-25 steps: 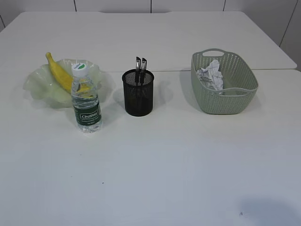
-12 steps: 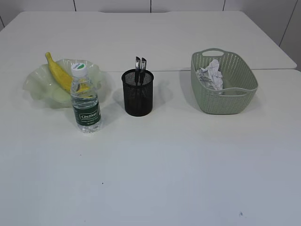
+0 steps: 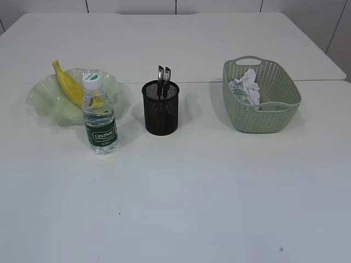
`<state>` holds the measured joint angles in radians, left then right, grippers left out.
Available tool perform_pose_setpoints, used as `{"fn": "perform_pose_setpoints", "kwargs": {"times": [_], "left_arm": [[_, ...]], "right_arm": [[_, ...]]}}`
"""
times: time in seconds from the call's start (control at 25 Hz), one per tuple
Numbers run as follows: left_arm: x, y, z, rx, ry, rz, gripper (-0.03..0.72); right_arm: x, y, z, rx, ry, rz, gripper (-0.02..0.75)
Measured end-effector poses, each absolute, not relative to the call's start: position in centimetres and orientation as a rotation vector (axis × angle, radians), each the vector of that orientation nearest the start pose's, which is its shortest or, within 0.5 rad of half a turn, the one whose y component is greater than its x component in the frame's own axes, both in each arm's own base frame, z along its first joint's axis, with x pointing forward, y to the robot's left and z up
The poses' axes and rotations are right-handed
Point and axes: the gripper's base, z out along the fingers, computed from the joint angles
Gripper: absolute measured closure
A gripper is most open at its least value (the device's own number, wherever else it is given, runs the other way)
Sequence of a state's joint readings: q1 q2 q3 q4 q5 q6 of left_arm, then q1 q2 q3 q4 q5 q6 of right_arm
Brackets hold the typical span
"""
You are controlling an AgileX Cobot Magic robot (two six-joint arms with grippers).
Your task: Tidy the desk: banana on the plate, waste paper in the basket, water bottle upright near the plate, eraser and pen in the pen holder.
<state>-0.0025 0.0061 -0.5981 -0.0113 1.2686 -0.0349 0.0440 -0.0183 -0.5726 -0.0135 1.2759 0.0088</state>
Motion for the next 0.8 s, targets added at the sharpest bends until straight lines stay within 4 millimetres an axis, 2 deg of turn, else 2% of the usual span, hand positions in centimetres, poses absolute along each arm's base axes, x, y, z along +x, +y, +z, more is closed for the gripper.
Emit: {"fn": "perform_pose_setpoints", "kwargs": {"times": [0.24, 0.48, 0.8], "left_arm": [[-1.6, 0.4, 28.0, -0.042, 2.132, 0.037, 0.246], [-0.8, 0.5, 27.7, -0.039, 2.089, 0.047, 0.246], [-0.7, 0.5, 27.6, -0.038, 2.088, 0.047, 0.246]], "right_arm": [[-1.3, -0.1, 27.1, -0.047, 2.121, 0.026, 0.374], [-1.2, -0.1, 27.1, -0.047, 2.113, 0.026, 0.374], [-1.2, -0.1, 27.1, -0.046, 2.11, 0.026, 0.374]]}}
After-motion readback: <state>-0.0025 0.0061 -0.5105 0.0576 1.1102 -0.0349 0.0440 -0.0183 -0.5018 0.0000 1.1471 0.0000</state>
